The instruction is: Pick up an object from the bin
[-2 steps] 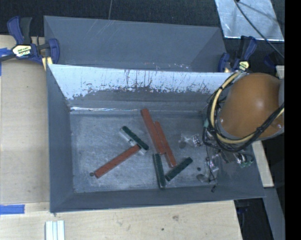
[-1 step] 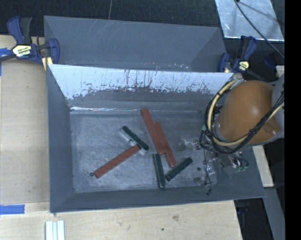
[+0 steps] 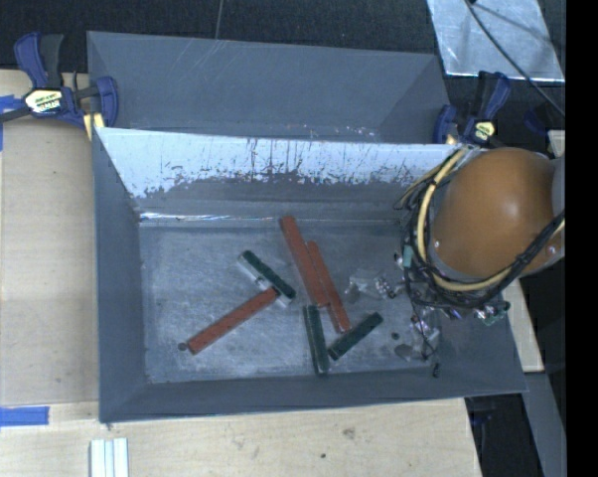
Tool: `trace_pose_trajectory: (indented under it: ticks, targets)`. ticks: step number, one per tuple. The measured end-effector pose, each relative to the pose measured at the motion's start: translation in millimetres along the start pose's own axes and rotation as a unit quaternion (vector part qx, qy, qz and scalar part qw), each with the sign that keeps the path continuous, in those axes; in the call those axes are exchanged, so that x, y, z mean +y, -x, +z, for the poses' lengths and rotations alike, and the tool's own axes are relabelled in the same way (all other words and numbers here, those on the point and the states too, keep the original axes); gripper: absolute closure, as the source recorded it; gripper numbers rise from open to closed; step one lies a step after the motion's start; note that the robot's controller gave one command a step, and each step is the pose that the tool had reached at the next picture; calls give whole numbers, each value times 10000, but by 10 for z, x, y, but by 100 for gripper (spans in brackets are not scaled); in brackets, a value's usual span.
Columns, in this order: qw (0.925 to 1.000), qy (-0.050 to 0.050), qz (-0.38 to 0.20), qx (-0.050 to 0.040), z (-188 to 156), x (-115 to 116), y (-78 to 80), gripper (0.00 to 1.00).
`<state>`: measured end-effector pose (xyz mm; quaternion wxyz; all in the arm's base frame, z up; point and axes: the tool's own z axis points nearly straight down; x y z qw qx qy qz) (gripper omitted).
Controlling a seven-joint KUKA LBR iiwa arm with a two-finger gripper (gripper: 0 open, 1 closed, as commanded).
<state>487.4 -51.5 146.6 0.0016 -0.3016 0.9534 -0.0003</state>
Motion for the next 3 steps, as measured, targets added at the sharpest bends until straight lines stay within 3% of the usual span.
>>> trace_pose_trajectory:
  ticks: [1,2,3]
  targets:
    - [9999,-19,-100,-19,563,-65,-50,0]
    - [9847,-47,-1743,-54,738,48,62,100]
    - [9847,-44,-1740,-53,743,49,61,100]
